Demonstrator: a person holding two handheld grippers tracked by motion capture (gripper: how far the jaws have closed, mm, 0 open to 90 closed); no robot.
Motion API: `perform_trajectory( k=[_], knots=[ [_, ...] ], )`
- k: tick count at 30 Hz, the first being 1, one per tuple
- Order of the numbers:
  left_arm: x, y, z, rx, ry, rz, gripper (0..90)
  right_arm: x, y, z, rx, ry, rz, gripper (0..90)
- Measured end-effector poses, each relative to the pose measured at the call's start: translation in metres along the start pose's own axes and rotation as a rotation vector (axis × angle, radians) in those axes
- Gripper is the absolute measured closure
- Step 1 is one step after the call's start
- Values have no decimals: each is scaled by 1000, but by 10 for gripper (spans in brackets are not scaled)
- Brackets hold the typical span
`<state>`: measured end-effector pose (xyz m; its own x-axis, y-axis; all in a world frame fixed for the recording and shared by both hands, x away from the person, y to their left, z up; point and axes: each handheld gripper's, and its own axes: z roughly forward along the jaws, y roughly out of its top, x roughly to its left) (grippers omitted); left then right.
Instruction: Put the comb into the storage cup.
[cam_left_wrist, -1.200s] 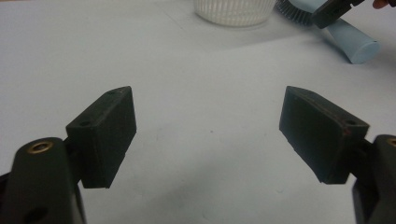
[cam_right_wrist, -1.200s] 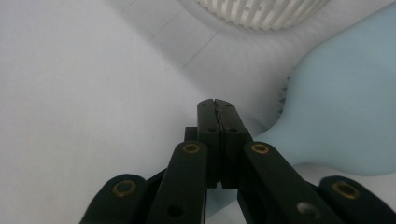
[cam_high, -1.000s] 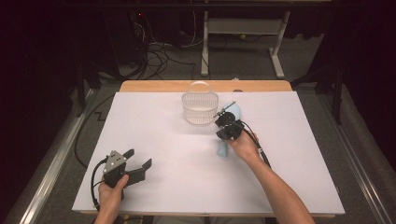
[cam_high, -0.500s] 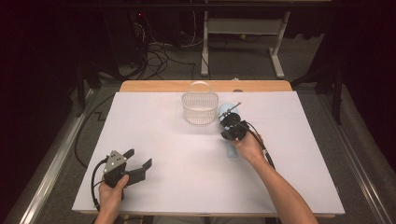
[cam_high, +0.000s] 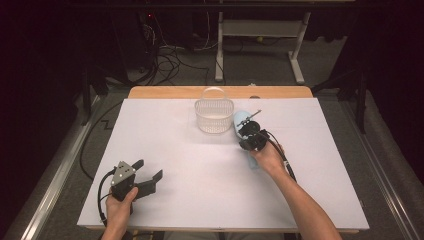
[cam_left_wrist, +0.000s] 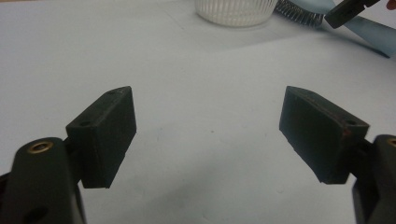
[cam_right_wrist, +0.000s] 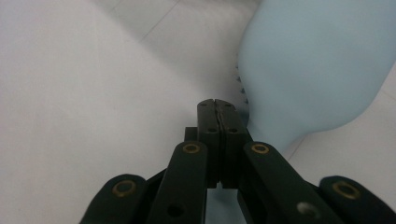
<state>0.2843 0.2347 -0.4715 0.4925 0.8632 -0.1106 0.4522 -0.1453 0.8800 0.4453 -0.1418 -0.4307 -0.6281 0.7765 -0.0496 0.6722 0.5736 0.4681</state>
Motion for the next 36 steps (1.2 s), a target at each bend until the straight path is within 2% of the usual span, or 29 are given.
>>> perform_trajectory(
  k=[15,21,27,28,36],
  knots=[
    [0,0,0,-1,0,3,197,-2,-4,-1,-12,1,11,900],
    [0,1,1,2,-1,7,197,-6,-7,-12,-56,21,32,871],
    [0,1,1,2,-1,7,197,-12,-9,-23,-92,19,64,800],
    [0,1,1,4,-1,9,197,-15,-10,-25,-97,11,82,754],
    [-1,1,2,4,-2,10,197,-19,-11,-19,-45,-18,124,631]
  ],
)
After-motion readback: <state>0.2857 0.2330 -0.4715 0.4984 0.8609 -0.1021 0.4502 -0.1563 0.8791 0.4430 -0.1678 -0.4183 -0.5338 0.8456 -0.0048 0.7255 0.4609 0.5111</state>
